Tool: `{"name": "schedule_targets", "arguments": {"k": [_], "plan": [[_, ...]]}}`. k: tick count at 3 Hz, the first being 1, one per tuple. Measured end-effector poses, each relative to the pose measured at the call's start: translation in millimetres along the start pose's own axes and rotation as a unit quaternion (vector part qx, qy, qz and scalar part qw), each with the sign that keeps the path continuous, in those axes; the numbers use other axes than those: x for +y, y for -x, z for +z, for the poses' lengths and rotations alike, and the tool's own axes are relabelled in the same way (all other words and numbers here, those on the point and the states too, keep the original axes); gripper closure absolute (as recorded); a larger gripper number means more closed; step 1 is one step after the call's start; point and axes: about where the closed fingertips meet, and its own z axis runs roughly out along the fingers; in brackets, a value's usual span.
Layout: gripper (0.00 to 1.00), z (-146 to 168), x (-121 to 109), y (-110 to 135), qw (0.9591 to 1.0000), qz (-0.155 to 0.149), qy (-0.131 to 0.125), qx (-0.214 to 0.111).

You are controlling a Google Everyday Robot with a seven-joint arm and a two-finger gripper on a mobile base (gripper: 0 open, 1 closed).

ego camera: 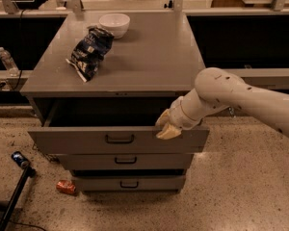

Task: Open top drawer

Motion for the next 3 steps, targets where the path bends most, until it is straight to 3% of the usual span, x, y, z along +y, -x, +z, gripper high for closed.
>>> {"name": "schedule_targets", "arguments": {"k": [2, 3], "plan": [[0.36, -8.9, 7.7, 1.1, 0.9998, 0.011, 0.015, 0.011], [0.12, -22.5, 23.0, 2.8, 0.9978, 0.036, 0.049, 0.027]]}}
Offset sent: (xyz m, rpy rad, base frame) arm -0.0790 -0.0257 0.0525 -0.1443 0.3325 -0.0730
